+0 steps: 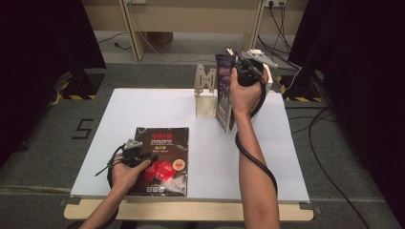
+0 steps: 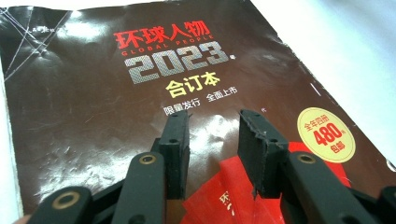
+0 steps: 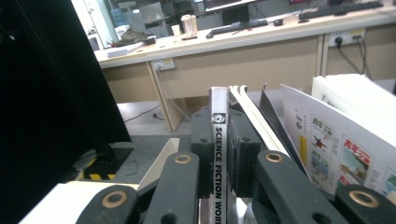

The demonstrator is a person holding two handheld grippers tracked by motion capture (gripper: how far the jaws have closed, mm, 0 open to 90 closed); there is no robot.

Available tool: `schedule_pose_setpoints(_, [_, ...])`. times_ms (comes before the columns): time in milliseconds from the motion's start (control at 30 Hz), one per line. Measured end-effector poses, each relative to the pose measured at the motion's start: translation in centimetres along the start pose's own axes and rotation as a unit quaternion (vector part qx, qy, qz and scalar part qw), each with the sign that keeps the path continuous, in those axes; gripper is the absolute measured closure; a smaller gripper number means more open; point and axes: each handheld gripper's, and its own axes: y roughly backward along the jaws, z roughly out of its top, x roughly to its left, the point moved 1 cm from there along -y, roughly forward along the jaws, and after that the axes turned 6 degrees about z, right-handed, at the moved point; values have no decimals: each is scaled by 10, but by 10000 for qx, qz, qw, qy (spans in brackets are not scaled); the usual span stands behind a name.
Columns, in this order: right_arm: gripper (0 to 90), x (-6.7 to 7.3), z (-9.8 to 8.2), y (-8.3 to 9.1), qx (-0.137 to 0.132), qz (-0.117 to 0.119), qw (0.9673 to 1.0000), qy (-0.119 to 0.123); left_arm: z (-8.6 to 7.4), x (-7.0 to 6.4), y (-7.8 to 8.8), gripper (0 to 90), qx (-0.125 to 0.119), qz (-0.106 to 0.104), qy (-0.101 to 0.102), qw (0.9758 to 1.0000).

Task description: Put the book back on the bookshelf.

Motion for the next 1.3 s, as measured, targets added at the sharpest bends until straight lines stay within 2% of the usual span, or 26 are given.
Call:
schedule_pose_setpoints(33, [830,4,-3,5,2,-15,9999,136,0,0,0,623,11,-2,-8,10000])
schedule_pose_setpoints(133, [830,7,-7,10,-11,-36,9998,202,0,-1,0,623,14,-2,-15,10000])
schedule_pose_setpoints(200, [830,10,-13,21,-40,-35,9995,316,0,-1,0,623,24,-12,-15,10000])
schedule_pose_setpoints(267, [830,12,-14,24,-38,-32,9995,321,0,-1,1,623,26,-2,-15,10000])
schedule_pose_setpoints(333, [829,14,-20,36,-14,-53,9992,398,0,-1,1,623,27,18,-5,10000])
schedule_pose_setpoints(433, [829,14,-25,43,-28,-56,9989,470,0,-1,1,623,39,29,-14,10000])
schedule_pose_setpoints(567, [829,13,-31,56,-3,-31,9986,523,0,-1,1,623,41,-20,7,10000])
schedule_pose_setpoints(900, [827,9,-43,76,93,-108,9984,539,1,-1,2,623,11,20,16,10000])
schedule_pose_setpoints(1300, [815,-2,-53,92,233,-205,9987,404,0,-3,1,623,14,-4,7,10000])
